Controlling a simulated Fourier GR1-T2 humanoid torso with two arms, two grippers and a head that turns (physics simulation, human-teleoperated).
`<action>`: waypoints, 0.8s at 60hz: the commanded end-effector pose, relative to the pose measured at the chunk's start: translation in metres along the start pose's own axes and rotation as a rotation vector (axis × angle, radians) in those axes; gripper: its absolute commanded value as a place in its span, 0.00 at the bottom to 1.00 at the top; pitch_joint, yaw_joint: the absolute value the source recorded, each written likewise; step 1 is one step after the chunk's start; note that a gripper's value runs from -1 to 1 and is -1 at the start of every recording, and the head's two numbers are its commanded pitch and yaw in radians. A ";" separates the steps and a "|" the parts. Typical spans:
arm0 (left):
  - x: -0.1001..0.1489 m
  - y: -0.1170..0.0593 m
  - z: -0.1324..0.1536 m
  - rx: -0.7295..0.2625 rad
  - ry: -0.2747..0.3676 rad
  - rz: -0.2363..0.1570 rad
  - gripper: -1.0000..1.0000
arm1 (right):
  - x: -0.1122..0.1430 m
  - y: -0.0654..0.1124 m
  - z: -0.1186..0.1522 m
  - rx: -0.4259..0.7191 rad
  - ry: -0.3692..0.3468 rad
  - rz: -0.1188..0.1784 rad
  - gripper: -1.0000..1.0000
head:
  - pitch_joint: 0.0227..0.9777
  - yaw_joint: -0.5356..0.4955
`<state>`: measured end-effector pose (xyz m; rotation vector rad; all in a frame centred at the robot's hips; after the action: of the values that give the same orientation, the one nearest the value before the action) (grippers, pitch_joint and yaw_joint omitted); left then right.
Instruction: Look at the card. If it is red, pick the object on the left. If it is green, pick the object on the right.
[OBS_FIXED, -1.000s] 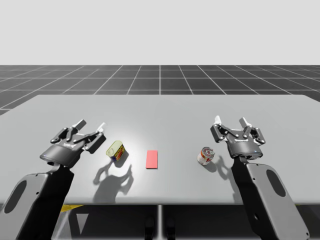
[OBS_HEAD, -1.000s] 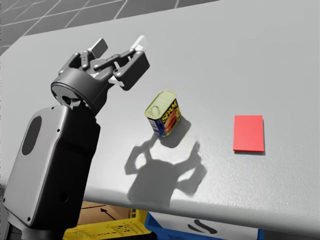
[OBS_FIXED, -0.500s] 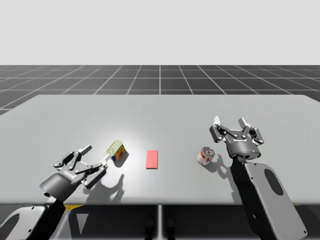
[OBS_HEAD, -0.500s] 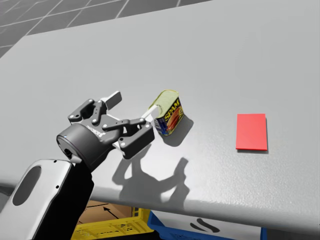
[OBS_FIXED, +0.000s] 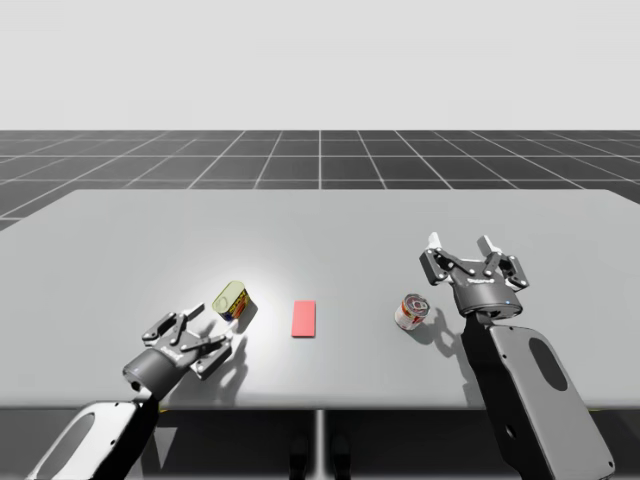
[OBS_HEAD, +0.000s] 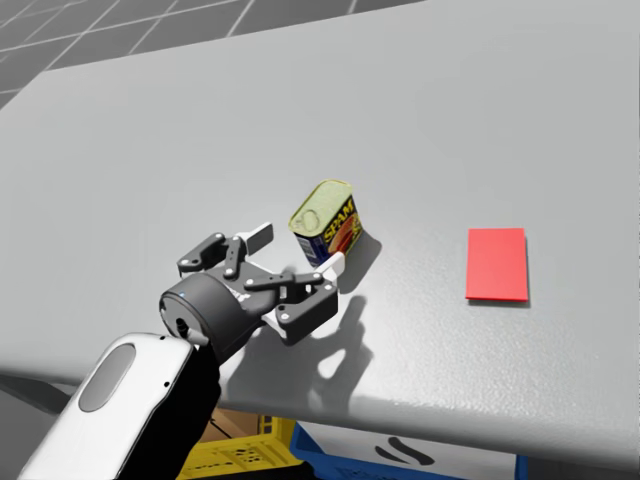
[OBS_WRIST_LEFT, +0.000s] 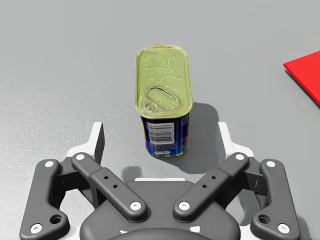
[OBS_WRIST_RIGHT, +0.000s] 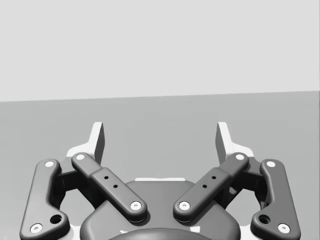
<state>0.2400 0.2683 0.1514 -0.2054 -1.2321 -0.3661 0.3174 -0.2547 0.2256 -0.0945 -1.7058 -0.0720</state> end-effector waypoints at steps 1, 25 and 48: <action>-0.001 0.000 -0.015 0.013 0.005 0.014 0.00 | 0.000 0.000 0.000 0.000 -0.001 0.000 0.00 | 0.90 0.87; 0.009 -0.005 -0.042 0.029 0.018 0.018 0.00 | 0.000 -0.001 -0.001 0.001 -0.006 0.006 0.00 | 0.89 0.86; 0.001 -0.006 -0.049 0.010 0.051 0.015 0.99 | 0.002 -0.002 -0.001 0.001 -0.010 0.005 0.00 | 0.84 0.85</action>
<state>0.2827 0.2447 0.1443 -0.1683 -1.2203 -0.3074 0.3177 -0.2558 0.2270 -0.0987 -1.7134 -0.0659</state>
